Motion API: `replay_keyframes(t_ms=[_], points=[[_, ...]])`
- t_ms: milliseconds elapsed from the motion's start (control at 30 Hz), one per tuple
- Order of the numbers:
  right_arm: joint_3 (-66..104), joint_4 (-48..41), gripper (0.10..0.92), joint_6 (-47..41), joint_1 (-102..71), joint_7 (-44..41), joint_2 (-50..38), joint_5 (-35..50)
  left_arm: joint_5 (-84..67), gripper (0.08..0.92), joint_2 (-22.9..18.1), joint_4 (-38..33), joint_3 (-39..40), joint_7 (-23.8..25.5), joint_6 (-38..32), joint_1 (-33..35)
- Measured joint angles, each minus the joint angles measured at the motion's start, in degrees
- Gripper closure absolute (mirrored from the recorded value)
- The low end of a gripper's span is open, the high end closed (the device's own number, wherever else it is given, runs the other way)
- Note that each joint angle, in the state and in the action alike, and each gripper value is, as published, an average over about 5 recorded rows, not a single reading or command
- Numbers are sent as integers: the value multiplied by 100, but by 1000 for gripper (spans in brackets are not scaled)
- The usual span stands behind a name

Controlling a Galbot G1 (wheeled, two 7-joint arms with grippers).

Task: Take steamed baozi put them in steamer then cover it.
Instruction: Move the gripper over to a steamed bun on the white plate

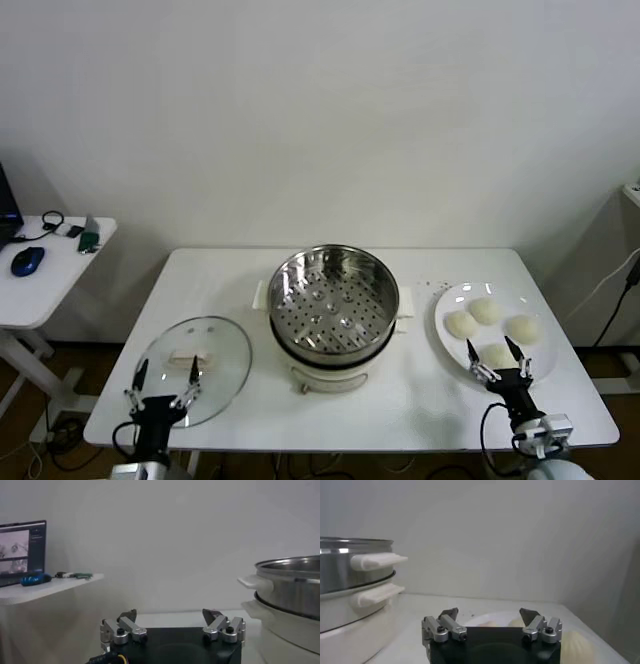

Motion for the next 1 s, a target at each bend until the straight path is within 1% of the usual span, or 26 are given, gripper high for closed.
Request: replay_keyframes(t_ms=[67, 200, 500, 733, 1000], points=[[-12, -10, 203, -92, 51, -68, -103, -45, 12, 177, 0, -1, 10, -22, -13, -11], [-94, -84, 203, -451, 281, -430, -618, -235, 47, 177, 8, -31, 60, -126, -56, -39], [-735, -650, 203, -833, 1204, -1726, -2165, -707, 181, 177, 98, -35, 171, -260, -113, -76], [-1977, -1370, 203, -869, 2671, -3031, -3090, -1328, 224, 177, 142, -1, 258, -317, -177, -37], [-3984, -2420, 203, -673, 4843, -4259, -3453, -2144, 85, 177, 181, 16, 270, -338, -245, -34]])
